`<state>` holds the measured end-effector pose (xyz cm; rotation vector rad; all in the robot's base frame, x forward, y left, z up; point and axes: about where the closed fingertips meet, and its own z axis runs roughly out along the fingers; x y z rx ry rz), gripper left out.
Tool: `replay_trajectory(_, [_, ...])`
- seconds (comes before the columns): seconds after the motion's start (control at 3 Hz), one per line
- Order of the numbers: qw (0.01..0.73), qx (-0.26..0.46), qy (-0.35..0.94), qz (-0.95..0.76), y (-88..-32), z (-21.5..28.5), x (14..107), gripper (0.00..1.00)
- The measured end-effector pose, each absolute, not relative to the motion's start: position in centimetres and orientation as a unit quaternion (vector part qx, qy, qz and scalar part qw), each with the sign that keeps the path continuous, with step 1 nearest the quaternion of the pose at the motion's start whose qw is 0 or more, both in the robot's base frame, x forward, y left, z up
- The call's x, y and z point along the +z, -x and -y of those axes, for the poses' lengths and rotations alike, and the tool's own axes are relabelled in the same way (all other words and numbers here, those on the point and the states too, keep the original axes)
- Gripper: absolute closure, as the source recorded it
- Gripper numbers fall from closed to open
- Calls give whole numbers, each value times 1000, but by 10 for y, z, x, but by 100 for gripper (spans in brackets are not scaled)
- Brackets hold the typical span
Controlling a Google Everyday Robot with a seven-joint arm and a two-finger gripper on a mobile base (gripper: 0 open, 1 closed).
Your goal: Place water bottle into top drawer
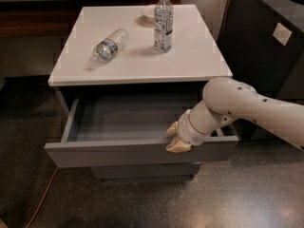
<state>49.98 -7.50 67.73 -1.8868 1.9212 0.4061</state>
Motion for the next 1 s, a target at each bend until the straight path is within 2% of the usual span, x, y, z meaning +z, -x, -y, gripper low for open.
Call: replay_trajectory(1.0, [230,125,682,-683,-516,64,724,12])
